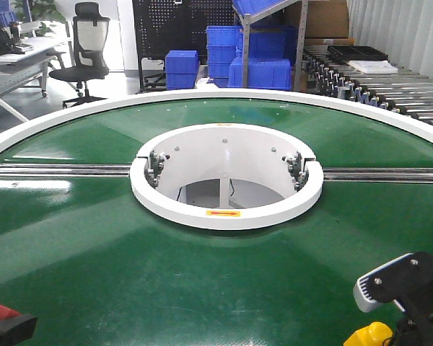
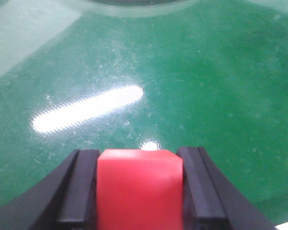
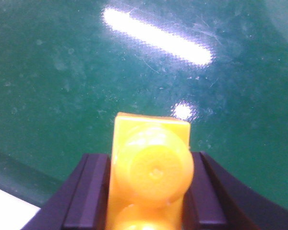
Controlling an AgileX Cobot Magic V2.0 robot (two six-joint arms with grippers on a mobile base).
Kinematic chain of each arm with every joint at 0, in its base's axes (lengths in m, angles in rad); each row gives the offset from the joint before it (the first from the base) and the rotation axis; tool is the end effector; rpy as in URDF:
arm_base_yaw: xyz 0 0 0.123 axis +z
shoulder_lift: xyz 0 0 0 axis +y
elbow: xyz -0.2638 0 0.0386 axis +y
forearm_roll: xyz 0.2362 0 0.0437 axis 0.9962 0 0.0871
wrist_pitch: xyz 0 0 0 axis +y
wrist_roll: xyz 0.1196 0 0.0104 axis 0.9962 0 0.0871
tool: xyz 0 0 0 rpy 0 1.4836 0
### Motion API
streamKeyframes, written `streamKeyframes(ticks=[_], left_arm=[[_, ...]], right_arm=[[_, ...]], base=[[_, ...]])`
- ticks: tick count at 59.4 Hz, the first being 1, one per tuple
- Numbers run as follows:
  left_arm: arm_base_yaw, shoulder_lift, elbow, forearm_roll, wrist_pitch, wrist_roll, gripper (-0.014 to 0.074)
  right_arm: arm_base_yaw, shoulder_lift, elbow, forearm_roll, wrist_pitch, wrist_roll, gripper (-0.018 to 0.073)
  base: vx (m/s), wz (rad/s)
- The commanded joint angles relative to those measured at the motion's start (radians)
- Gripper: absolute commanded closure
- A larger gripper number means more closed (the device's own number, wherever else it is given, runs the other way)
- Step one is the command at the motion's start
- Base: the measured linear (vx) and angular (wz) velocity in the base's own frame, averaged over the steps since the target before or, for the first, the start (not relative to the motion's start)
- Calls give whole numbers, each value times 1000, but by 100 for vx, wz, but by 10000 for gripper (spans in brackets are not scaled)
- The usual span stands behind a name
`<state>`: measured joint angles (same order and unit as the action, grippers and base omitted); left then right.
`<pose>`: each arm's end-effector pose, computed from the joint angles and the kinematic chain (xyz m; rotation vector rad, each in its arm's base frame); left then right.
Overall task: Pick red and yellow blocks into blue bin
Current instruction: 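Drive the base away from the table holding both blocks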
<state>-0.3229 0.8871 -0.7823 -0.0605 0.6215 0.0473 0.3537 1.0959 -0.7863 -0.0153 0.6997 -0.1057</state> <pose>0.1875 -0.0672 0.2991 0.3737 2.1856 -0.2190 0.2110 0.0766 0.2492 -0.5782 2.4269 0.0867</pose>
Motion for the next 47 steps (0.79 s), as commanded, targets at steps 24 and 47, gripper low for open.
streamKeyframes(ticks=[24, 47], left_arm=[[-5, -7, -23, -5, -66, -3, 357], [-5, -7, -23, -5, -67, -3, 357]], right_arm=[[-3, -22, -28, -3, -51, -3, 246], [-3, -22, -28, -4, -50, -3, 246]], base=[[0, 1], [-5, 24]])
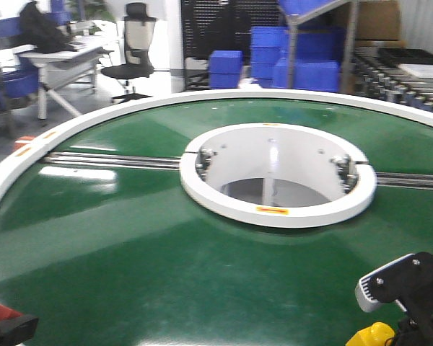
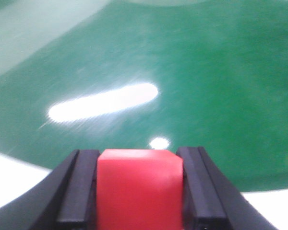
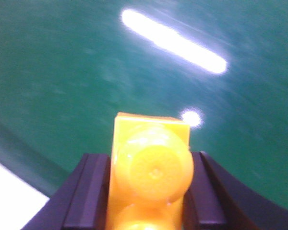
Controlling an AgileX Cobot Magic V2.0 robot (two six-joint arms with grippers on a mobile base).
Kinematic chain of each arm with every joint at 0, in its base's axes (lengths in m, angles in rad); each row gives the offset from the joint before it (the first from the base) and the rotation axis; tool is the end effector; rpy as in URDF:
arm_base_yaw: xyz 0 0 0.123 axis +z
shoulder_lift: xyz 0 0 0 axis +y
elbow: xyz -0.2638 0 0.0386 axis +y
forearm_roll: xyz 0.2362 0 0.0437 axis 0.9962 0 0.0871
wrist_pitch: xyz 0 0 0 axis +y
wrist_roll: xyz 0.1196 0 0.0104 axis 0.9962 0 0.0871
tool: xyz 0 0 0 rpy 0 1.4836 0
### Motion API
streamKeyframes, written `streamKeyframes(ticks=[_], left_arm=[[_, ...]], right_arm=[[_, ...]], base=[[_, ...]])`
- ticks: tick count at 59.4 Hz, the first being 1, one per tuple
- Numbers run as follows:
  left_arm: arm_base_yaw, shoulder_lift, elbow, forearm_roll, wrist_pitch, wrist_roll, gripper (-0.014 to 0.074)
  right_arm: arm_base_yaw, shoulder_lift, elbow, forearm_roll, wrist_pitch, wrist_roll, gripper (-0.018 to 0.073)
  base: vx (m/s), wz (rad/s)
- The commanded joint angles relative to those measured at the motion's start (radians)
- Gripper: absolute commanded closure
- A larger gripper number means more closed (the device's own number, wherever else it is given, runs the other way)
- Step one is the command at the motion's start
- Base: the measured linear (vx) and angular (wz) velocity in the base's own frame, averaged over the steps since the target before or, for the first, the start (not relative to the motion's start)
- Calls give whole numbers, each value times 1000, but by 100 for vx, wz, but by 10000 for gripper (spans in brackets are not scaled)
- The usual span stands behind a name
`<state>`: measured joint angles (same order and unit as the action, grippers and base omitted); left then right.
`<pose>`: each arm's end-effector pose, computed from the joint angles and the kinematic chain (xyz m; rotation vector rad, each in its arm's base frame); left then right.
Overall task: Pick red and yellow blocks into blue bin
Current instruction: 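Drive the base away from the table holding both blocks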
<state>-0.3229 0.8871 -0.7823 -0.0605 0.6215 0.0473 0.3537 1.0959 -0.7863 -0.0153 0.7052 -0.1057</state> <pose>0.1875 -0.0672 0.2991 0.3737 2.1856 -0.2190 0.2105 0.0765 0.2488 -0.5794 2.4323 0.0859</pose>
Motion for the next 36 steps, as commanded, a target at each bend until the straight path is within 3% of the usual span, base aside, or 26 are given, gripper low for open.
streamKeyframes(ticks=[1, 36], left_arm=[[-5, -7, -23, -5, -67, -3, 357], [-5, -7, -23, -5, -66, -3, 357]], right_arm=[[-3, -22, -28, -4, -56, -3, 246], [-3, -22, -28, -4, -56, -3, 246]], base=[[-8, 50], [-10, 75]])
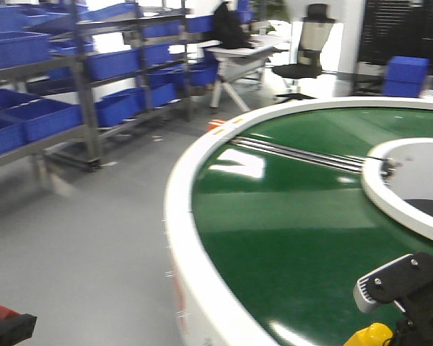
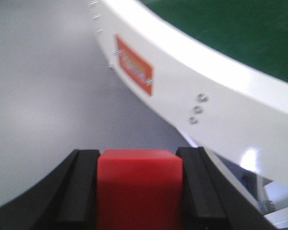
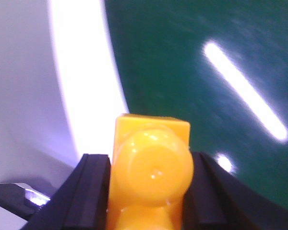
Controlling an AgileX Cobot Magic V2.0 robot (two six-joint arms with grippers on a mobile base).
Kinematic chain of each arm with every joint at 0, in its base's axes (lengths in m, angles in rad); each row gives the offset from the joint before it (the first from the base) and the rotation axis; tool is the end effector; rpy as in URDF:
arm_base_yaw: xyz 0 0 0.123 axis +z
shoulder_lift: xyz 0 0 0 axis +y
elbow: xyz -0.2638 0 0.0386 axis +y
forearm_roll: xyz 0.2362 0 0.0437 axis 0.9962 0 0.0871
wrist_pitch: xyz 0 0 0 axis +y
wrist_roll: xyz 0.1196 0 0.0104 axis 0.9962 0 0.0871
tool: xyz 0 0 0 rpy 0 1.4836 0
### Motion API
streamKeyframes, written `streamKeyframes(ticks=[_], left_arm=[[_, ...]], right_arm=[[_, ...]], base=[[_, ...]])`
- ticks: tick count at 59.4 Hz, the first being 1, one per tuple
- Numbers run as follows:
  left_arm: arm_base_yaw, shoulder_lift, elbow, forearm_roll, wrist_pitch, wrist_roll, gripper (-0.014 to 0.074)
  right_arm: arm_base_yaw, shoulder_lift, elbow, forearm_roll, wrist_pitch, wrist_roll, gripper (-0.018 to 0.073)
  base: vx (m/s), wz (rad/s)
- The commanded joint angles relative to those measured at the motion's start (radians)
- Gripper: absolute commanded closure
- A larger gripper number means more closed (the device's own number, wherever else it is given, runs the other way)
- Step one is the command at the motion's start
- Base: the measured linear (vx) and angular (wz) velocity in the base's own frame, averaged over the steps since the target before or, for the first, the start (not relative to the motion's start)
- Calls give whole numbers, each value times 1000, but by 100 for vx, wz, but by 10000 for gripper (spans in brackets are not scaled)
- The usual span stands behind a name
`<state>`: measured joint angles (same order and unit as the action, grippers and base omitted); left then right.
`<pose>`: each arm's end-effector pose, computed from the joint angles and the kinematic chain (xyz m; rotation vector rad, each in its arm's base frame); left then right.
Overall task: Pick red and yellow blocks into blue bin
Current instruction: 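Drive the base away from the table holding both blocks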
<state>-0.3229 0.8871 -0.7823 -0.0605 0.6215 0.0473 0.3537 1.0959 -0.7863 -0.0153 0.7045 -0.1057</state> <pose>0.1875 -0.0672 0.2991 0.3737 2.1856 -0.2190 0.2106 0.0765 0.2489 -0.5793 2.4316 0.0860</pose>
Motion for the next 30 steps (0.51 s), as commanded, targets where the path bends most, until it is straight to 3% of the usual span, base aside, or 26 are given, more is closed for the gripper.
streamKeyframes(ticks=[1, 30], left_arm=[[-5, -8, -23, -5, -66, -3, 357], [-5, -8, -23, -5, -66, -3, 357]], right_arm=[[-3, -22, -28, -4, -55, -3, 246], [-3, -22, -28, -4, -55, -3, 246]], base=[[-10, 74], [-8, 74]])
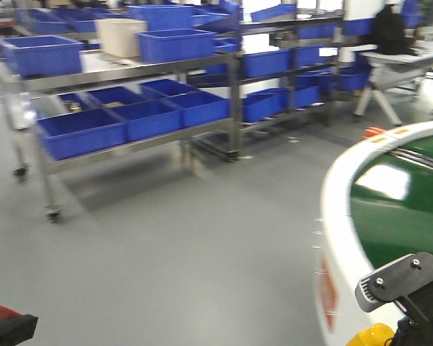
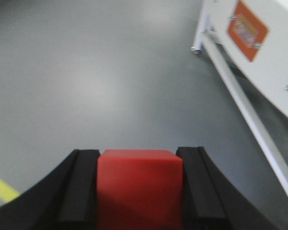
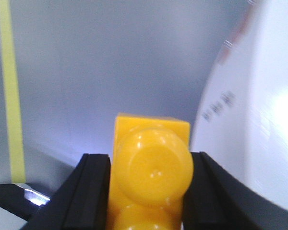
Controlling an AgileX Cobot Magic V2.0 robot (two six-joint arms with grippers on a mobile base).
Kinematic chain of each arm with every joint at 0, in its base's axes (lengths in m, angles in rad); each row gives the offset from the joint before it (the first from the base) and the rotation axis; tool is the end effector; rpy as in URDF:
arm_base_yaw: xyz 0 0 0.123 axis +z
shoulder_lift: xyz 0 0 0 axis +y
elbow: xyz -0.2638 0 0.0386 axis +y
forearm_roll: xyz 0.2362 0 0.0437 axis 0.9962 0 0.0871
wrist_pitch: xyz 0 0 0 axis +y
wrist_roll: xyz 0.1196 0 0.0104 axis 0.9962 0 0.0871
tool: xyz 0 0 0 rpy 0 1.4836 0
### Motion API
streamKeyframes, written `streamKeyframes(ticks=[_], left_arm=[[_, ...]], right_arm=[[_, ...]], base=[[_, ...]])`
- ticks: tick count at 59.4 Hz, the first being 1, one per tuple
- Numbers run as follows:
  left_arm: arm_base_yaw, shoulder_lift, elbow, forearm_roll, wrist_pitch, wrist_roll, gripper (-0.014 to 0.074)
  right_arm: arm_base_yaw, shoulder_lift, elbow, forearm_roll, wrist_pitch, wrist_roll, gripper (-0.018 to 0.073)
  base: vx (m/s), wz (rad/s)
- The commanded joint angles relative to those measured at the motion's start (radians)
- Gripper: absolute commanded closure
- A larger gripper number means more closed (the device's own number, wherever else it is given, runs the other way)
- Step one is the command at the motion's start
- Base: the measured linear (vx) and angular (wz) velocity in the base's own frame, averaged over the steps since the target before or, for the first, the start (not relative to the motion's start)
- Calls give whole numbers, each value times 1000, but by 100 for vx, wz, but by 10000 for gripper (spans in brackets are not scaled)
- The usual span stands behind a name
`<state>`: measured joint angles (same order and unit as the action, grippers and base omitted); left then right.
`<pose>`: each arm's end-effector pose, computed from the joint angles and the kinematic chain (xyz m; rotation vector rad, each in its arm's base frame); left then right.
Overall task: Pick red and yellow blocks into blue bin
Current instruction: 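Drive the base away from the table holding both blocks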
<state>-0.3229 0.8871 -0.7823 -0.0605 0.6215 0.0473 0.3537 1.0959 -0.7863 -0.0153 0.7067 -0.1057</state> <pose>0.1875 -0.0672 0.2991 0.3737 2.1856 -0.2190 0.2104 0.0764 0.2487 -0.5798 2.4337 0.0857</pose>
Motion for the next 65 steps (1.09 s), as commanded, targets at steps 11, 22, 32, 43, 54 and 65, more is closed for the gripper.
streamKeyframes(ticks=[11, 22, 32, 43, 54, 65], left_arm=[[-5, -8, -23, -5, -66, -3, 357], [-5, -10, -23, -5, -61, -3, 357], [-5, -10, -23, -5, -57, -3, 357], [-5, -9, -23, -5, -59, -3, 357], [-5, -9, -23, -5, -59, -3, 357], [-5, -9, -23, -5, -59, -3, 357]], right_arm=[[-3, -22, -28, -4, -57, -3, 246], [-3, -22, -28, -4, -57, -3, 246], [-3, -22, -28, -4, -56, -3, 246], [-3, -22, -28, -4, -56, -3, 246], [-3, -22, -28, -4, -55, -3, 246], [-3, -22, -28, -4, -55, -3, 246]], base=[[-5, 83], [-2, 72], [3, 44], [8, 17], [13, 12], [18, 11]])
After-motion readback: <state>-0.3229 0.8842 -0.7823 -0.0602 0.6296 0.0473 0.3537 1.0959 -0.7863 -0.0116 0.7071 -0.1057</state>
